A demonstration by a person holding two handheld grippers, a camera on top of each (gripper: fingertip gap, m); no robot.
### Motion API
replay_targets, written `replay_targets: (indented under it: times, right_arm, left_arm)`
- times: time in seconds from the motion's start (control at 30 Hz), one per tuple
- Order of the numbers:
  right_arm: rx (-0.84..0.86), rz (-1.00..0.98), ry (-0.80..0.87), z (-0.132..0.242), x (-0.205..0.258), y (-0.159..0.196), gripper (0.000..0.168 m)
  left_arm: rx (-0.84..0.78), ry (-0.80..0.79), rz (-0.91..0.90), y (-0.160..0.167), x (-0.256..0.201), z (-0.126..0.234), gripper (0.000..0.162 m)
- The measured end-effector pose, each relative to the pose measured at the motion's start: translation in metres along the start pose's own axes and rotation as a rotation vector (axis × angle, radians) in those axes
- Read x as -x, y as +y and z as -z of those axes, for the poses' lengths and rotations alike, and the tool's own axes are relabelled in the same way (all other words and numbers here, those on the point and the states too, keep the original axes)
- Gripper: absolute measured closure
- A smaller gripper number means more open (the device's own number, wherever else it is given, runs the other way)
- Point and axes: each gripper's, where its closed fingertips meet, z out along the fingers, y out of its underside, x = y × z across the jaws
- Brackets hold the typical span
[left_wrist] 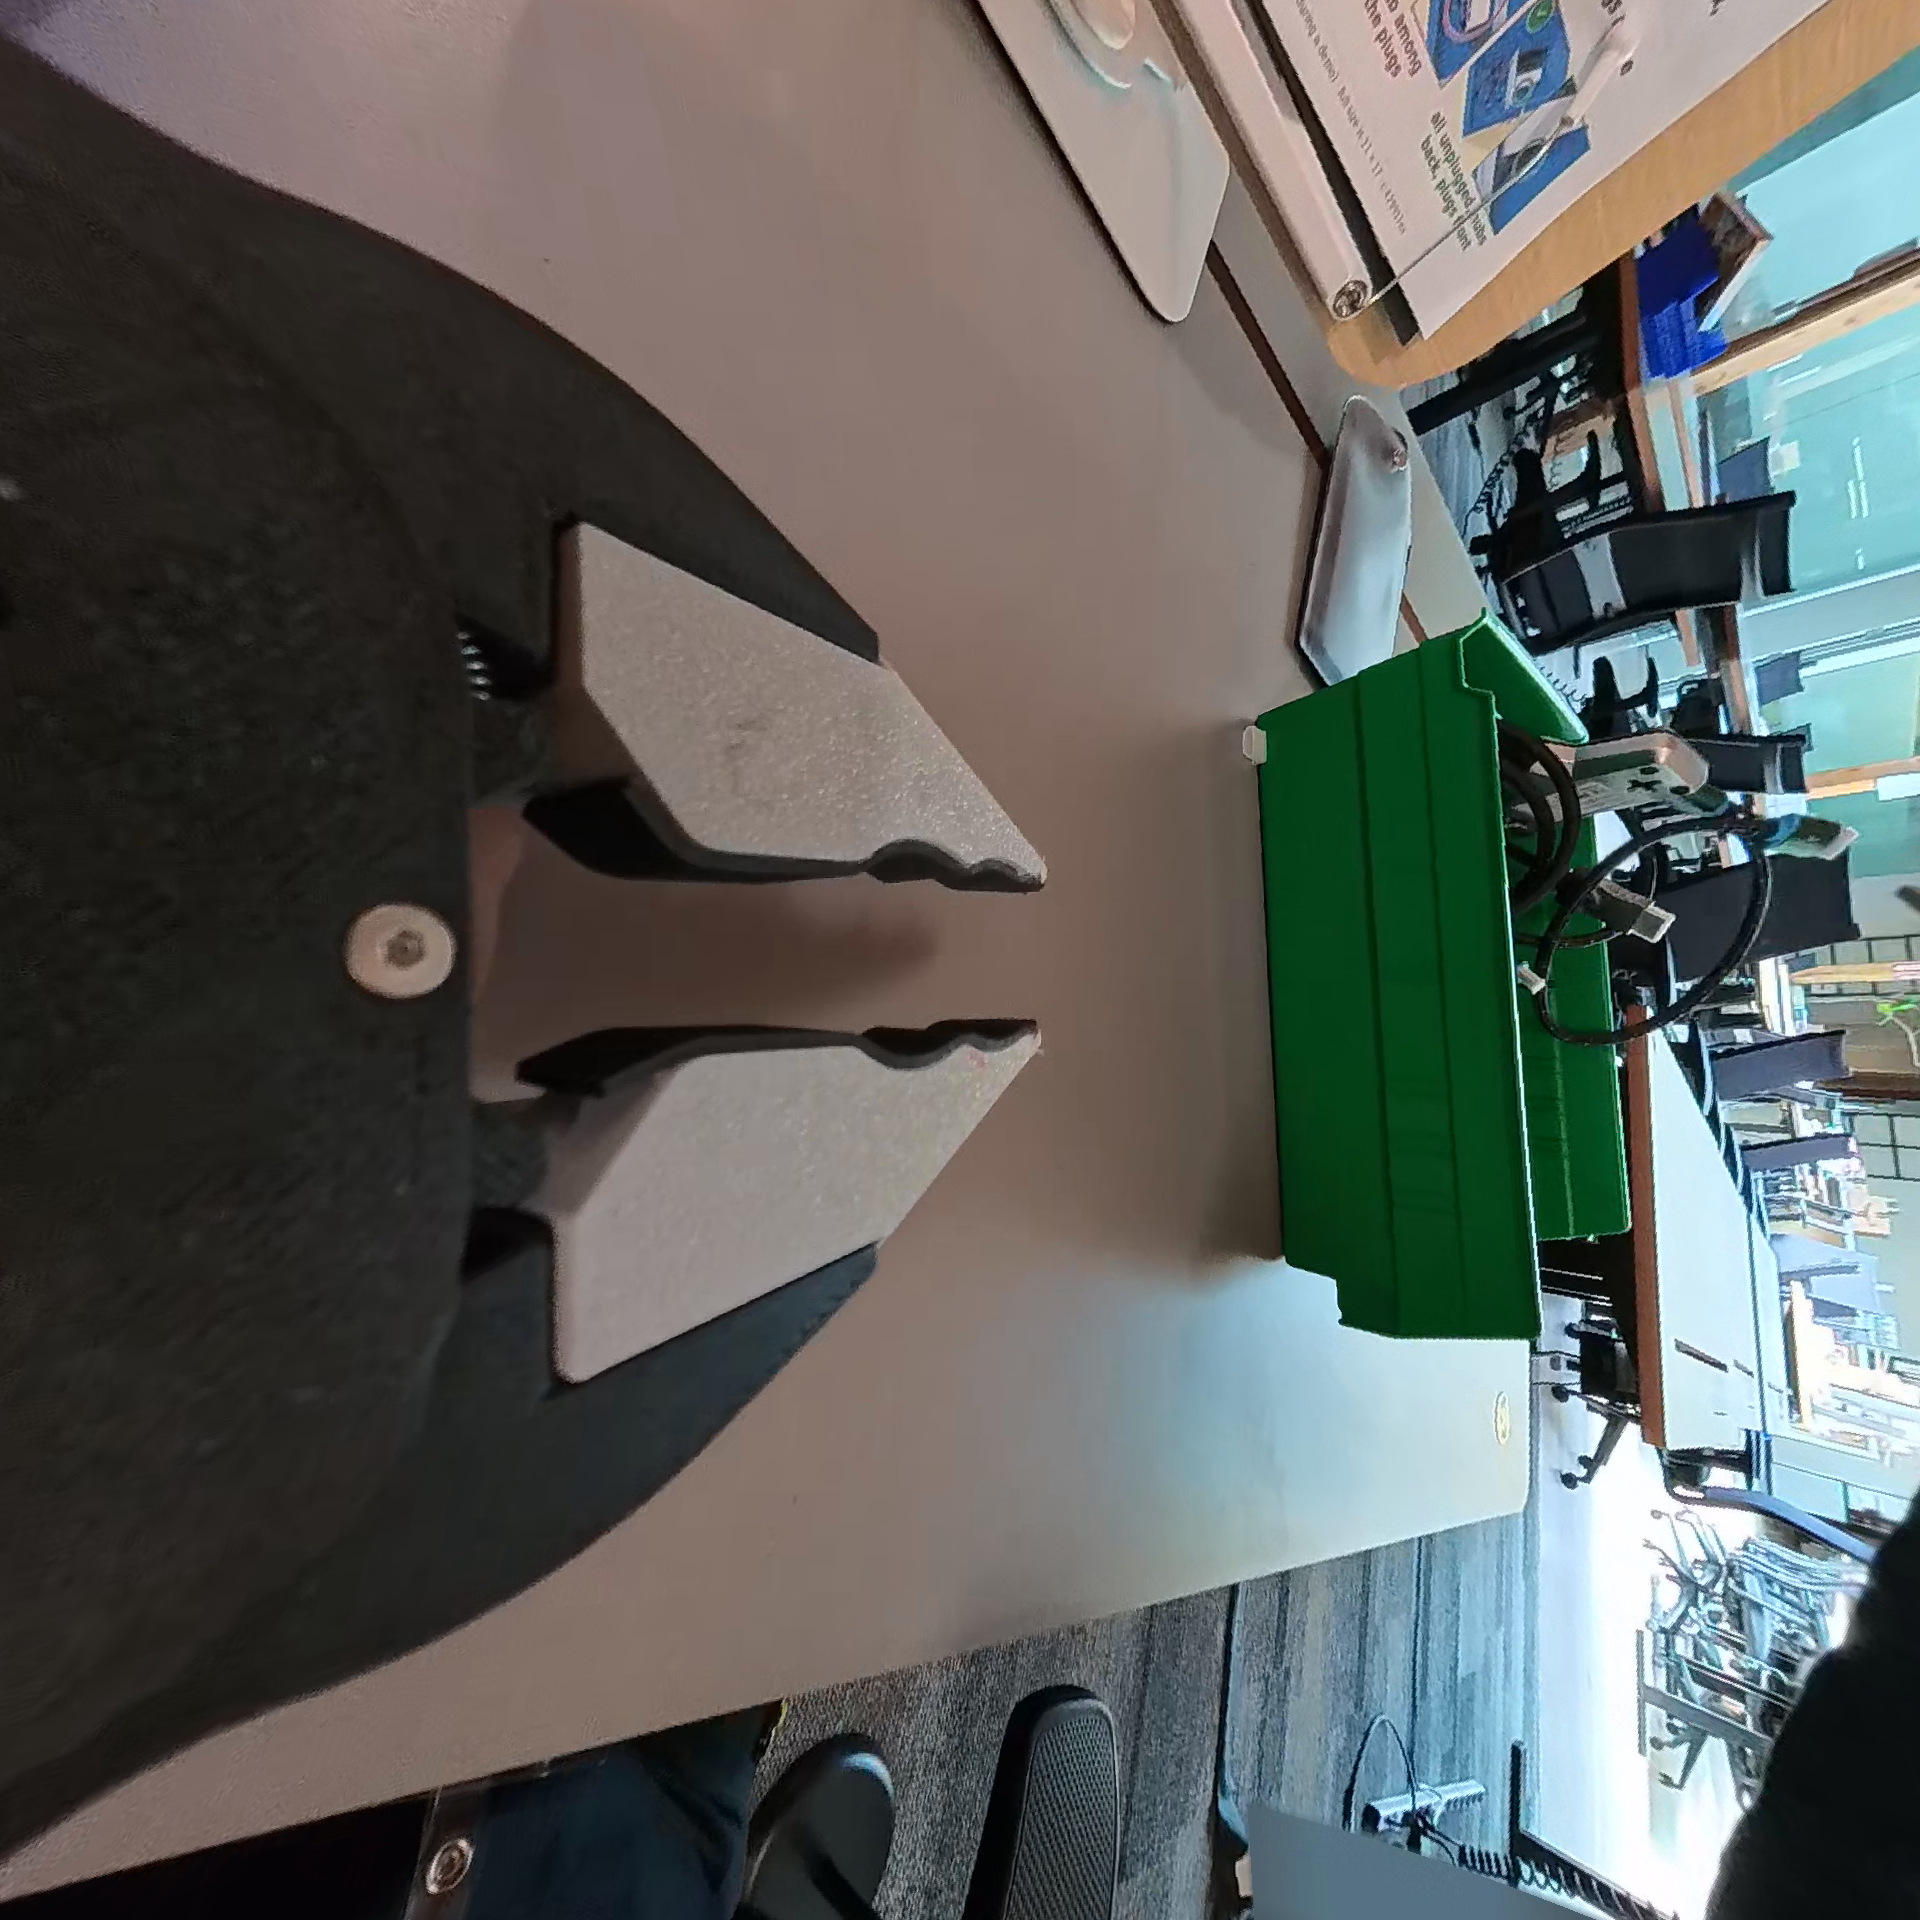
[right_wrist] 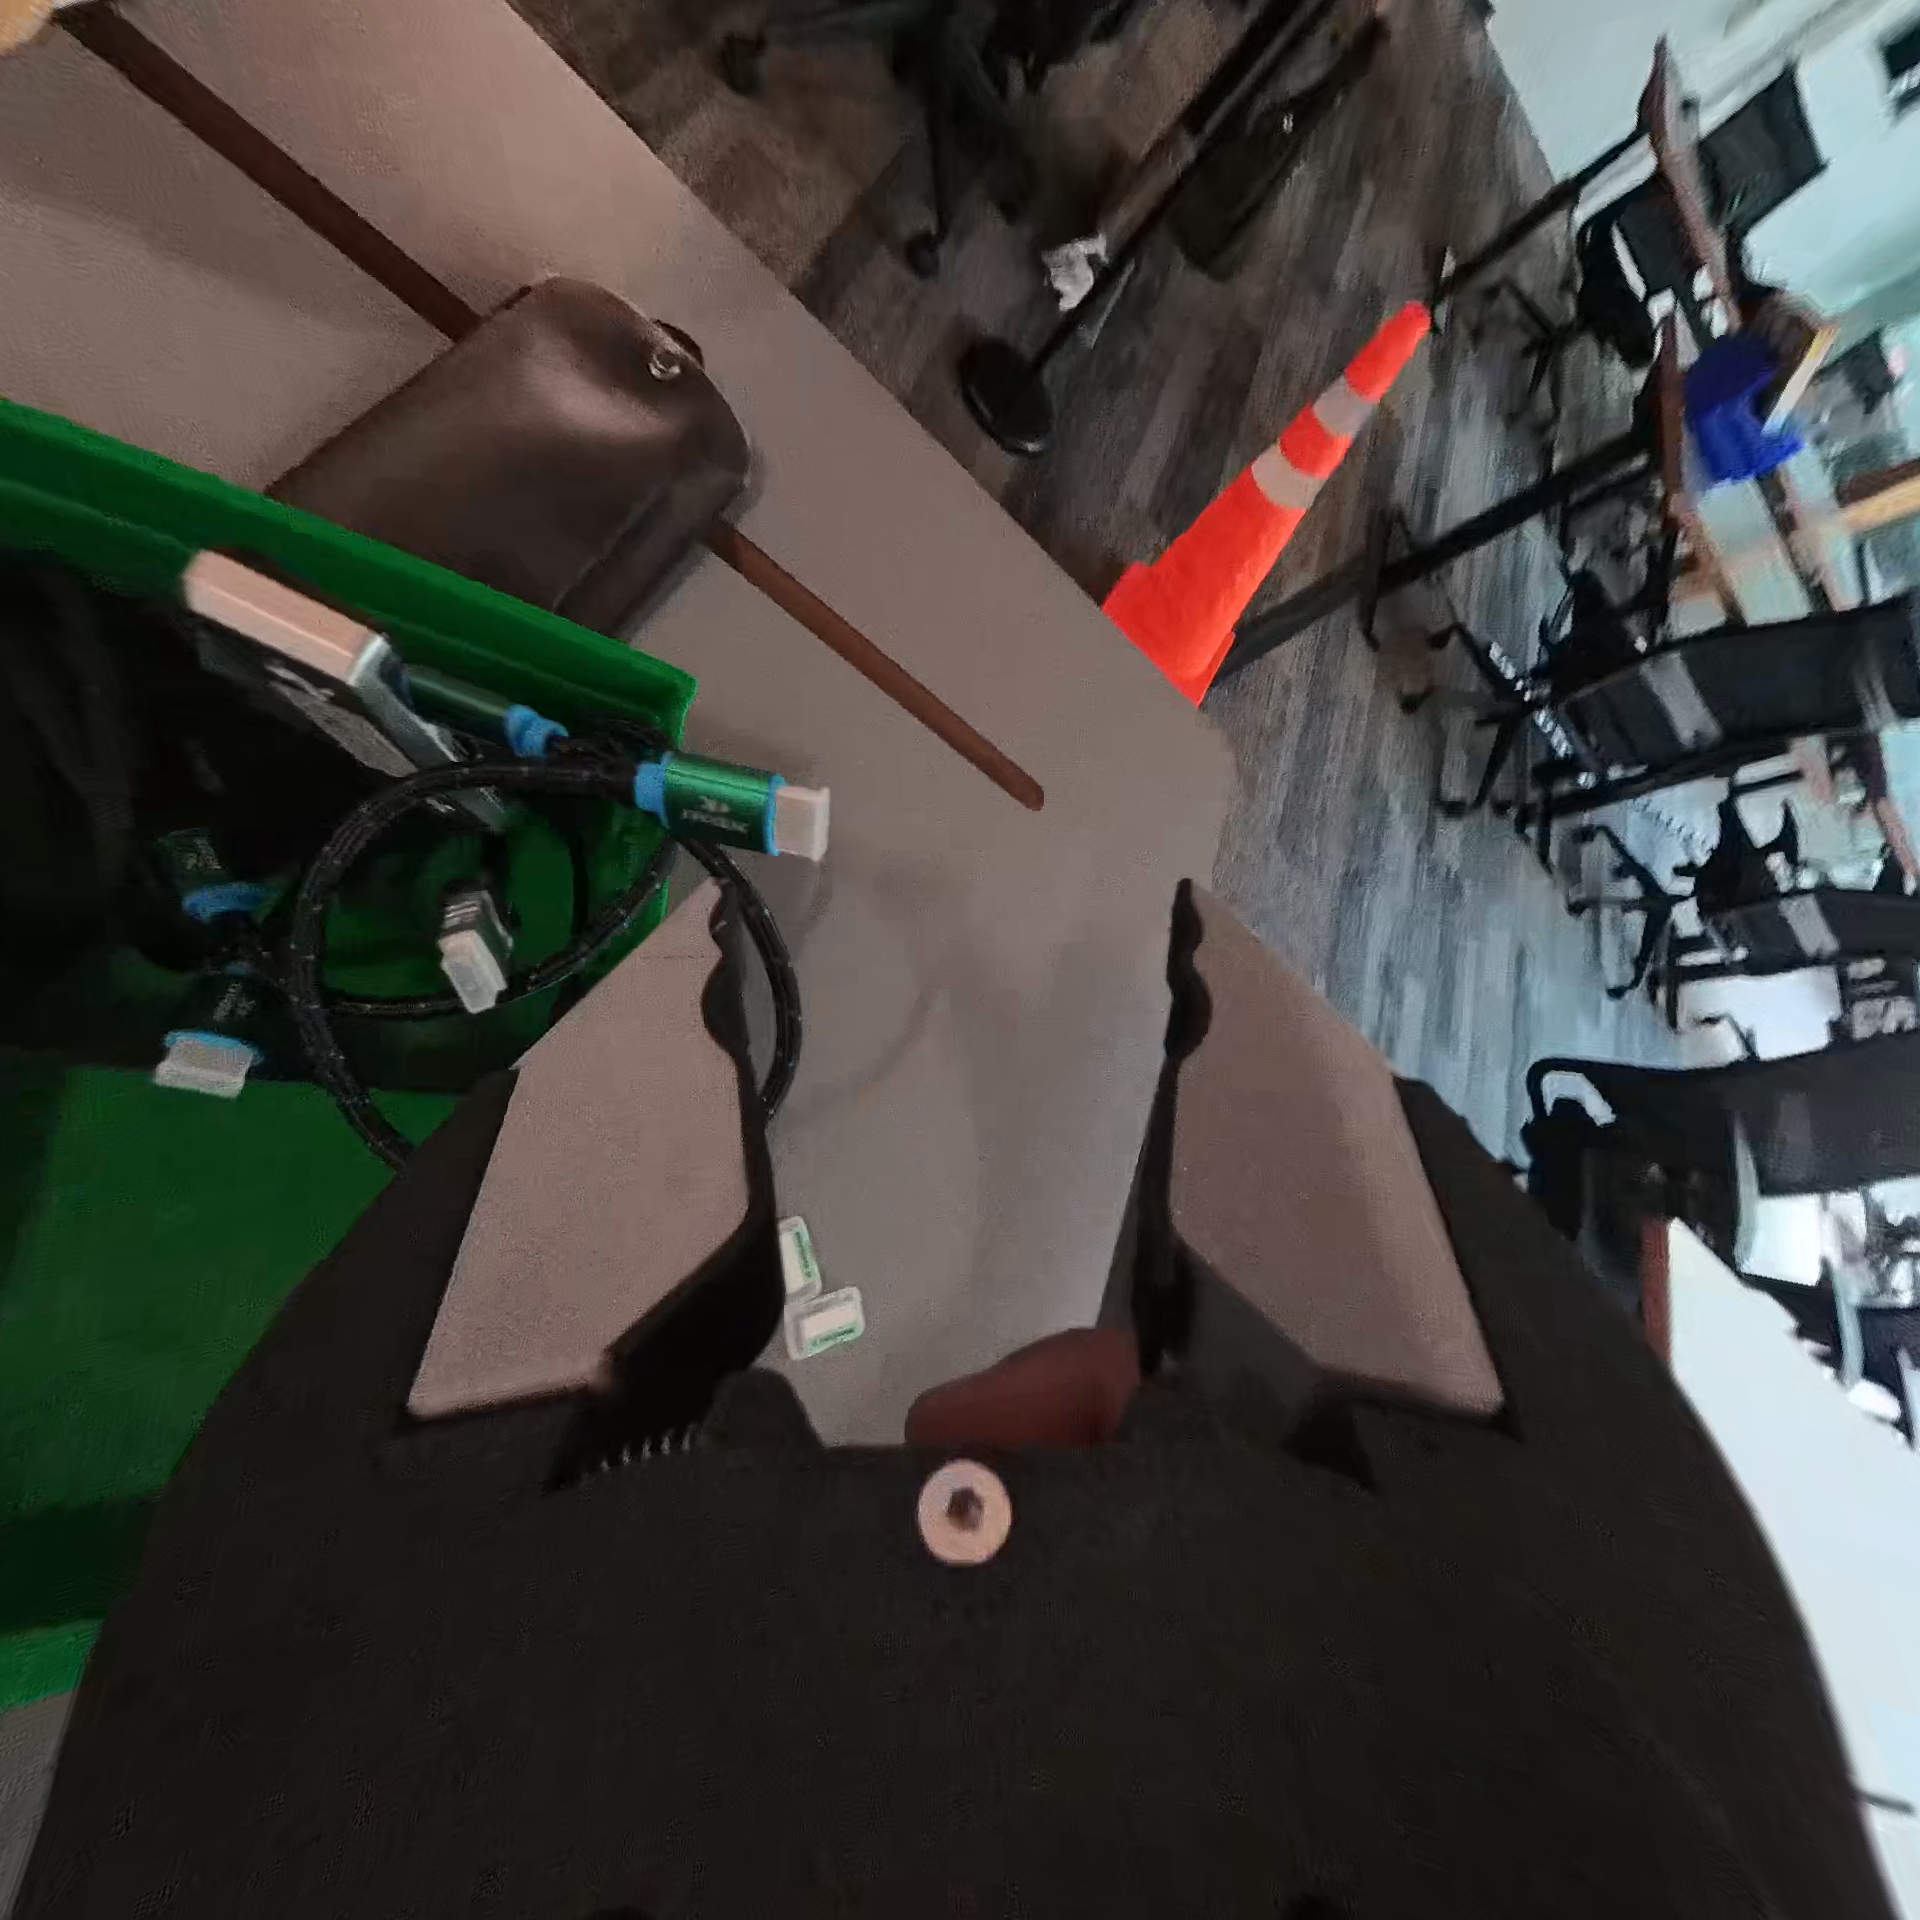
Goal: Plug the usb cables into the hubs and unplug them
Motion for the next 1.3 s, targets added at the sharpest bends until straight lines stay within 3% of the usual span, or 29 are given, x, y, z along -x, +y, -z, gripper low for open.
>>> replay_targets:
  times: [0.17,0.33,0.4,0.47,0.7,0.9,1.3]
  right_arm:
    - [-0.161,0.278,-0.264,0.011,0.083,-0.041,0.101]
    - [0.004,0.352,-0.371,-0.039,0.129,-0.038,0.086]
    - [0.062,0.357,-0.418,-0.056,0.142,-0.031,0.099]
    - [0.087,0.331,-0.490,-0.066,0.154,-0.029,0.140]
    - [0.286,-0.018,-0.763,-0.069,0.158,-0.016,0.140]
    - [0.479,-0.166,-0.769,-0.096,0.164,0.000,0.137]
    - [0.699,0.011,-0.611,-0.112,0.167,0.029,0.128]
  left_arm:
    - [0.003,0.002,0.001,0.000,0.000,0.000,0.140]
    - [-0.001,0.000,0.013,0.000,0.001,0.000,0.140]
    - [-0.012,-0.003,0.022,-0.001,0.003,0.001,0.140]
    - [-0.016,-0.002,0.029,-0.001,0.003,0.002,0.141]
    - [-0.004,0.004,0.018,0.000,0.001,0.001,0.141]
    - [0.002,0.007,0.023,0.001,0.001,0.000,0.141]
    - [0.009,0.008,0.008,0.002,-0.002,0.001,0.141]
